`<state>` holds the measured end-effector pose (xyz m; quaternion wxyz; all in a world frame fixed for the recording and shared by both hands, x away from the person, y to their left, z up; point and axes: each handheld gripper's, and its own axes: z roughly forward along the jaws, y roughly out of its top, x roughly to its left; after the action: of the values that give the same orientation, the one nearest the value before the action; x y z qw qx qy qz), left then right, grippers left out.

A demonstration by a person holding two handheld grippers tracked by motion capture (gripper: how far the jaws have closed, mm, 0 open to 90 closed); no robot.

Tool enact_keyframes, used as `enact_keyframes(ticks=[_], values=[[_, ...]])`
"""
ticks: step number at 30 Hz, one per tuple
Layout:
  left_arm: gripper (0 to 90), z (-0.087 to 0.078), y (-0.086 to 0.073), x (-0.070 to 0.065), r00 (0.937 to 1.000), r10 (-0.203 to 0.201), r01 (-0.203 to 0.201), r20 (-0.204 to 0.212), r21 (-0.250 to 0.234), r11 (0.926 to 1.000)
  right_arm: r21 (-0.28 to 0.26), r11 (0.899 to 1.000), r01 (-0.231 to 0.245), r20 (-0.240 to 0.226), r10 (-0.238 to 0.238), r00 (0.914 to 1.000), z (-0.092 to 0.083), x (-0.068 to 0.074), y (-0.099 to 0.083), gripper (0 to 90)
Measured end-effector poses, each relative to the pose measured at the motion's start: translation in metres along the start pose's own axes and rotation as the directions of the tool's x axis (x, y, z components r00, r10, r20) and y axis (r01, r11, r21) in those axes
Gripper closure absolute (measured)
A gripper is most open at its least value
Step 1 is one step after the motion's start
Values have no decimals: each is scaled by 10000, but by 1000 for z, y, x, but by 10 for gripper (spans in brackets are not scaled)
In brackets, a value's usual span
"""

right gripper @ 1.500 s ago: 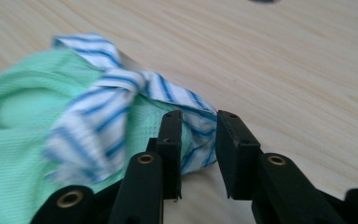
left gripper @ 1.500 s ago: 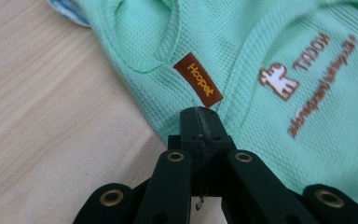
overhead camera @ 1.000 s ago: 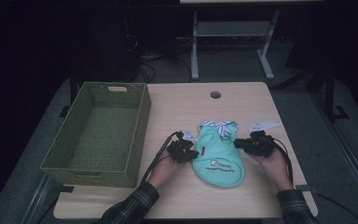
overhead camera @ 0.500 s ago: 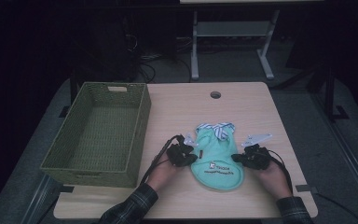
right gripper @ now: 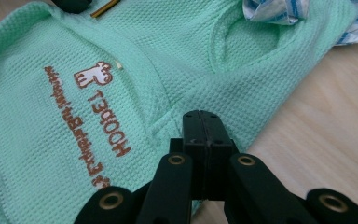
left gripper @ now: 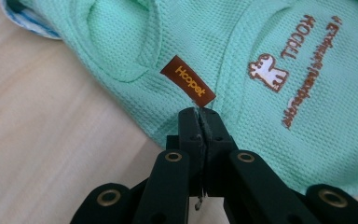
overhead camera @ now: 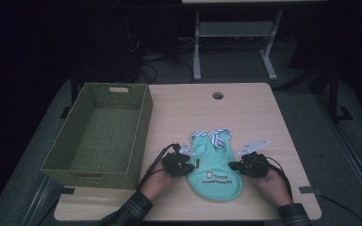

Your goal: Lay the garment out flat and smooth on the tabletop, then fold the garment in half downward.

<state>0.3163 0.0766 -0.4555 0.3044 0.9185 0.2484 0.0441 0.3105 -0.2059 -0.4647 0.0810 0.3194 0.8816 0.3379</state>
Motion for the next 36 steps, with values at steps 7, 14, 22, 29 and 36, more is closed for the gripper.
enact_keyframes(ticks=[7,14,22,29,36], values=[[879,-8,-9,-9,9996,117,-121,248,145,9998,19,10000,67,-291,-66,9996,-2,12,-4,898],[841,-8,-10,-11,9987,-62,53,500,185,9998,-14,10000,72,-476,-72,9988,-4,15,-7,887],[677,-12,-6,-2,9991,-80,88,412,-200,9998,-557,9984,-88,-496,60,9988,-13,7,0,783],[600,-17,-3,8,9993,-29,66,373,-985,9951,-820,9964,-202,-340,174,9993,-18,-6,9,698],[545,-23,8,25,9998,-207,210,42,-1171,9929,-1003,9946,-258,-127,247,9996,-19,-18,23,656]])
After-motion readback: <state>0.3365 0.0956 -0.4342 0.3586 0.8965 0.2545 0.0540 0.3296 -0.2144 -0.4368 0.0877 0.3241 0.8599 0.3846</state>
